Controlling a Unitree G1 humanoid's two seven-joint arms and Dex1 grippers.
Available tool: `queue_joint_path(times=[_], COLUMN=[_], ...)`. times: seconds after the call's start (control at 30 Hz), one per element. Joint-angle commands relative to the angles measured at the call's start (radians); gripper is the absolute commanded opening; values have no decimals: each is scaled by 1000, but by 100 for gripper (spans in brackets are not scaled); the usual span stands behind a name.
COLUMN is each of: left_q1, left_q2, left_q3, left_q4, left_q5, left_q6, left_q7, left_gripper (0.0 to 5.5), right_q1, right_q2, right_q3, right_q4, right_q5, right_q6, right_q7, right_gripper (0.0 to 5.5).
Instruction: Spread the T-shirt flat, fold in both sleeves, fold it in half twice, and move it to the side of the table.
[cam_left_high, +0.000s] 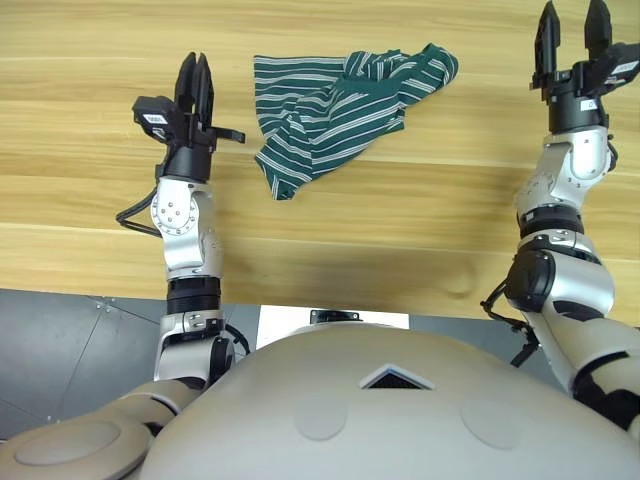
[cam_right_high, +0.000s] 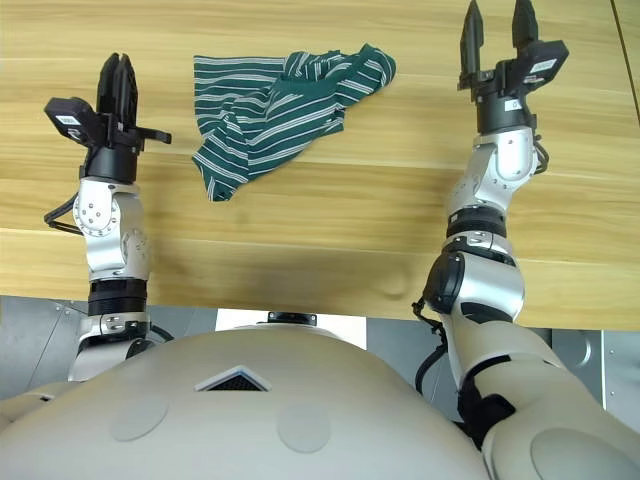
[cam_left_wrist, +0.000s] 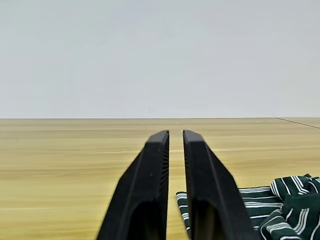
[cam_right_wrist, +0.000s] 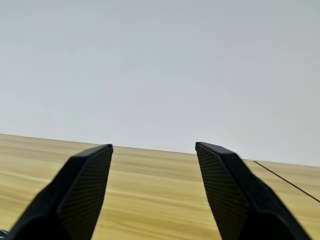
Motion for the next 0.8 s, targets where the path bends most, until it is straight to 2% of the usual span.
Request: queue_joint_path(times=[0.03, 0.27, 0.37, 0.57, 0.8], left_q1=[-18, -55, -72, -113, -188], left_q2=[24, 65, 58, 58, 70], left_q3=[-82, -131, -173, -227, -225], left_q4=[10, -8, -16, 37, 170], left_q5=[-84, -85, -41, 17, 125], left_q6=[209, 397, 447, 503, 476], left_q7=[-140, -227, -212, -209, -127], left_gripper=[39, 152, 200, 200, 200], right_q1=[-18, -23, -25, -25, -22], right_q2=[-15, -18, -23, -21, -11], right_q3=[12, 42, 50, 68, 92], right_q4=[21, 50, 53, 52, 45], right_q5=[-29, -89, -100, -127, -137], right_q6=[-8, -26, -27, -37, -45], right_q7=[-14, -55, -65, -81, -92], right_gripper=[310, 305, 305, 305, 305])
